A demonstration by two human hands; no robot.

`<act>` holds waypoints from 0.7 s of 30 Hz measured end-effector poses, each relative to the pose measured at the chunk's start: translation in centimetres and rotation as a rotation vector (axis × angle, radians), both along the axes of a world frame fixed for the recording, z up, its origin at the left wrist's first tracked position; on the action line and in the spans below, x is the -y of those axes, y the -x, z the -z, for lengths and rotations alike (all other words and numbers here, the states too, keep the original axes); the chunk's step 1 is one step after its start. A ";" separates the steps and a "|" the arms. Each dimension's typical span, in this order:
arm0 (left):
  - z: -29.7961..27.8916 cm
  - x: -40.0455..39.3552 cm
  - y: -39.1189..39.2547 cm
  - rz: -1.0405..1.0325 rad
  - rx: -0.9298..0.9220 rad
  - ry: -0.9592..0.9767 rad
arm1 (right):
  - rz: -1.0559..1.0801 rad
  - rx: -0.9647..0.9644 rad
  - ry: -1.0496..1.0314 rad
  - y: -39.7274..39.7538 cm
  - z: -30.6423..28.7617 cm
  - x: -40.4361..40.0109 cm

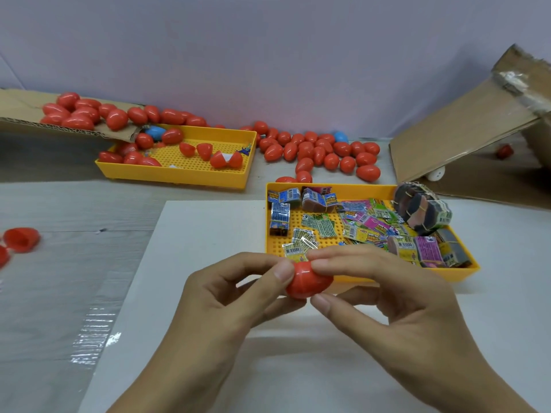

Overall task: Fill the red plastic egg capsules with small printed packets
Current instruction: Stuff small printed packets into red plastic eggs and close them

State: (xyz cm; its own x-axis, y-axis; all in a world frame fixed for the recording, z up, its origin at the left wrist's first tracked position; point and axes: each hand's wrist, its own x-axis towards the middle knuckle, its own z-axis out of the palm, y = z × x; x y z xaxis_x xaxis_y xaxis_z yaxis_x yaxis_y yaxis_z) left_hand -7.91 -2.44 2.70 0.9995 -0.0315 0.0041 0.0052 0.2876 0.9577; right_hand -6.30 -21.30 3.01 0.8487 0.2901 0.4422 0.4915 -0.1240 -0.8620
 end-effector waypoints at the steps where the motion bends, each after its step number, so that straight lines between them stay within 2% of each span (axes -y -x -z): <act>1: 0.0 0.0 0.0 -0.003 0.019 -0.003 | 0.000 -0.016 -0.016 0.0 -0.1 0.0; 6: -0.1 -0.1 0.1 -0.049 0.179 -0.071 | 0.028 -0.310 -0.179 0.1 -1.0 -0.3; 10: 0.0 0.0 0.2 -0.045 0.265 -0.083 | -0.041 -0.447 -0.153 0.0 -1.3 -0.3; 15: 0.0 0.1 0.3 -0.012 0.255 -0.068 | -0.049 -0.440 -0.192 0.2 -1.5 -0.3; 21: -0.1 -0.1 0.3 -0.025 0.119 -0.094 | -0.038 -0.381 -0.212 0.2 -1.2 -0.3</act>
State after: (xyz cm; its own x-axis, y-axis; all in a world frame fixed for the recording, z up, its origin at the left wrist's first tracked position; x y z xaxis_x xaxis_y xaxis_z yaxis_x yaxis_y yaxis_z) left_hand -8.22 -2.34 2.78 0.9926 -0.0128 0.1208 -0.1160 0.1953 0.9739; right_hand -6.50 -20.95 4.26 0.9534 0.2605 0.1523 0.1339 0.0873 -0.9871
